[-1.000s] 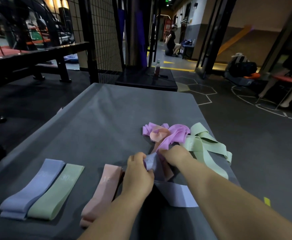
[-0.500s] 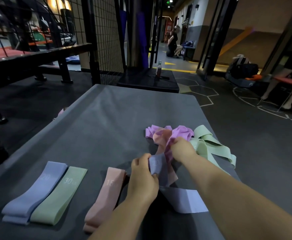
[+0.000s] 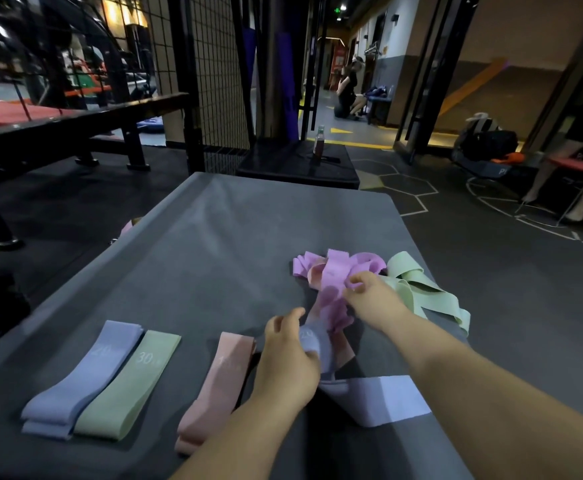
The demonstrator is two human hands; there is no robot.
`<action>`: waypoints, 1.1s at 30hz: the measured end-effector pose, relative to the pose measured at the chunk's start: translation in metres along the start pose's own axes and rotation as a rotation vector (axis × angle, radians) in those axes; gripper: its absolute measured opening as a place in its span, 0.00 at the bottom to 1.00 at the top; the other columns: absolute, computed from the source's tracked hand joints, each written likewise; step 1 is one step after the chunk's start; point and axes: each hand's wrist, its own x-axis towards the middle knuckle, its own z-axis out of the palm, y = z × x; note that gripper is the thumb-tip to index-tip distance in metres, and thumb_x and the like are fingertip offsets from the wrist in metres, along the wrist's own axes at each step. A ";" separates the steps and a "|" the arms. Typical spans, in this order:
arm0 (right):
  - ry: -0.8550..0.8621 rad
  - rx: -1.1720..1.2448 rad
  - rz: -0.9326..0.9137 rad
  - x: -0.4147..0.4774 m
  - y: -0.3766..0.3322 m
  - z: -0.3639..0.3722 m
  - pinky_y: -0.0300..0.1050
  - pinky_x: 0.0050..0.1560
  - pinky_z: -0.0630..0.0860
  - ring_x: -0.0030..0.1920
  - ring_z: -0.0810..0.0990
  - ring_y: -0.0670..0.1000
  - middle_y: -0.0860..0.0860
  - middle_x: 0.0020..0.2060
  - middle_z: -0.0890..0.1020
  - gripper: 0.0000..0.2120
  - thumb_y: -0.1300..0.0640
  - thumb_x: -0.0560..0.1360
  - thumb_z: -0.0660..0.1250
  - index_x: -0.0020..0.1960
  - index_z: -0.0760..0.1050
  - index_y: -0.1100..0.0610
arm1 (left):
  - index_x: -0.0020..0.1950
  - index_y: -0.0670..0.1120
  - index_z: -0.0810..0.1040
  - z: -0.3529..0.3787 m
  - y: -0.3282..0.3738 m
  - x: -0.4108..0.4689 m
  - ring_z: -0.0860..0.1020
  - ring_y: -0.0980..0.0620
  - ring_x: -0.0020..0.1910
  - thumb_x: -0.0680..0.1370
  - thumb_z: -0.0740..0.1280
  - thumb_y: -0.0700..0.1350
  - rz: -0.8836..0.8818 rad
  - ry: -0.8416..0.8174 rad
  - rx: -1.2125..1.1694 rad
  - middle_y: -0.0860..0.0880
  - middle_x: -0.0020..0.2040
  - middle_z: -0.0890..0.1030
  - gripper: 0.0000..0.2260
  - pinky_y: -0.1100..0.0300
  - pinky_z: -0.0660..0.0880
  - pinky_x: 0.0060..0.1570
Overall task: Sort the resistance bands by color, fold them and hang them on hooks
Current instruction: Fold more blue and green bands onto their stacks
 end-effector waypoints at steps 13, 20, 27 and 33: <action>-0.270 -0.173 -0.085 -0.133 0.031 -0.014 0.45 0.52 0.73 0.51 0.77 0.49 0.43 0.49 0.78 0.11 0.55 0.71 0.64 0.51 0.77 0.44 | 0.71 0.53 0.68 -0.015 -0.003 -0.035 0.69 0.49 0.67 0.76 0.65 0.40 0.072 -0.034 0.075 0.50 0.70 0.66 0.24 0.60 0.67 0.65; -0.008 -0.235 -0.105 -0.186 0.047 -0.018 0.45 0.50 0.61 0.53 0.74 0.46 0.44 0.49 0.78 0.06 0.50 0.75 0.62 0.48 0.78 0.47 | 0.60 0.52 0.78 -0.017 -0.011 -0.058 0.76 0.53 0.53 0.75 0.68 0.43 0.108 -0.105 0.159 0.52 0.58 0.76 0.14 0.64 0.70 0.54; -0.028 0.028 -0.055 -0.220 0.075 -0.010 0.39 0.52 0.74 0.48 0.76 0.42 0.42 0.45 0.79 0.04 0.48 0.74 0.70 0.42 0.75 0.42 | 0.61 0.53 0.75 -0.021 -0.016 -0.074 0.75 0.51 0.56 0.74 0.70 0.46 0.063 -0.104 0.266 0.51 0.59 0.73 0.16 0.55 0.73 0.58; -0.139 0.137 -0.029 -0.227 0.079 -0.005 0.37 0.48 0.74 0.44 0.77 0.42 0.43 0.42 0.80 0.08 0.38 0.72 0.69 0.39 0.77 0.40 | 0.65 0.55 0.72 -0.024 -0.012 -0.081 0.75 0.50 0.55 0.76 0.66 0.52 0.047 -0.168 0.531 0.51 0.62 0.70 0.17 0.58 0.69 0.48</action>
